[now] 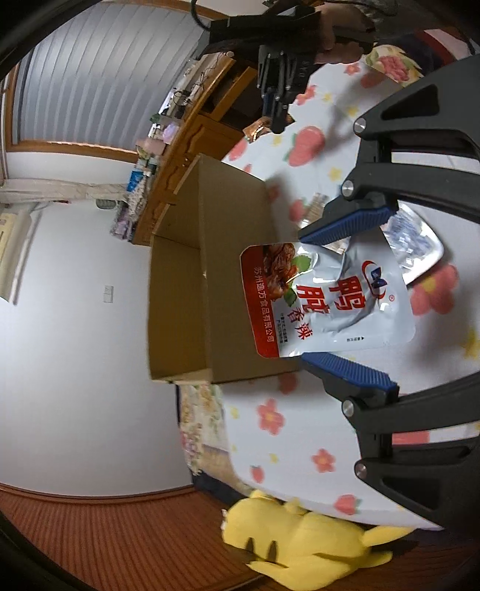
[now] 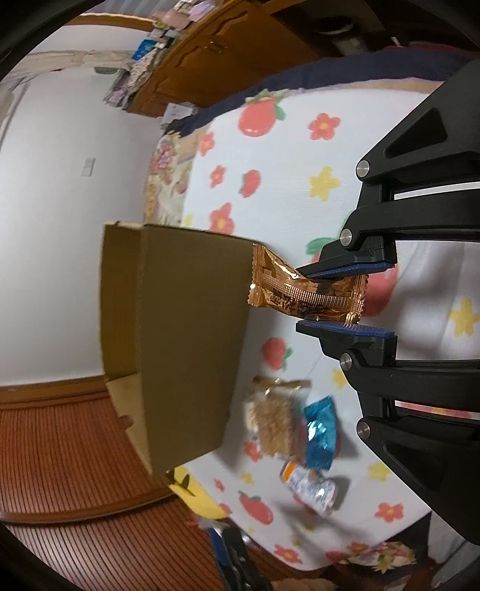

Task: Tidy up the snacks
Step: 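Lift both held snacks and carry them over the cardboard box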

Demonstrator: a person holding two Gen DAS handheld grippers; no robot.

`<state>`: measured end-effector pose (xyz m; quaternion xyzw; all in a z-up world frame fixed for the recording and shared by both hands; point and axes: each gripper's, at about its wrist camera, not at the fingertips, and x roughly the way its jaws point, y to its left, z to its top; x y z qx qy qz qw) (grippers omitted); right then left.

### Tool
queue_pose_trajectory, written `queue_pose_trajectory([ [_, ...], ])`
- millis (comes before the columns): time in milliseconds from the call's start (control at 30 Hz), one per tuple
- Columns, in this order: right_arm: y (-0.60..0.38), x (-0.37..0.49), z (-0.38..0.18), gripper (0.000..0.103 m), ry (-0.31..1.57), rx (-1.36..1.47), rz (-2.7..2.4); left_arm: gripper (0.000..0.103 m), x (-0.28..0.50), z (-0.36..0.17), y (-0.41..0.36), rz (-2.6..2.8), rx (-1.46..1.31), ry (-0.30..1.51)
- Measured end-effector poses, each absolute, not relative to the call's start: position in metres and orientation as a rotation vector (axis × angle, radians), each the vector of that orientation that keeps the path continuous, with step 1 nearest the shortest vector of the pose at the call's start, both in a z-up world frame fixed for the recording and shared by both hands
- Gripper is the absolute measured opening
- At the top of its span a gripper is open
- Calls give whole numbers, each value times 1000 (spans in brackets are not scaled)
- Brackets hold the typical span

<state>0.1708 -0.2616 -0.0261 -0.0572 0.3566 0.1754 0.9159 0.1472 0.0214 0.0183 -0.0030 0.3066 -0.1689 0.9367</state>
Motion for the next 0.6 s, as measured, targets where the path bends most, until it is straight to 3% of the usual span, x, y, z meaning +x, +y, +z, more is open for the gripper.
queue_pose_trajectory([
  [600,-230,186,31,19,623,-172,404,60,198,61,4,-353,-3,561],
])
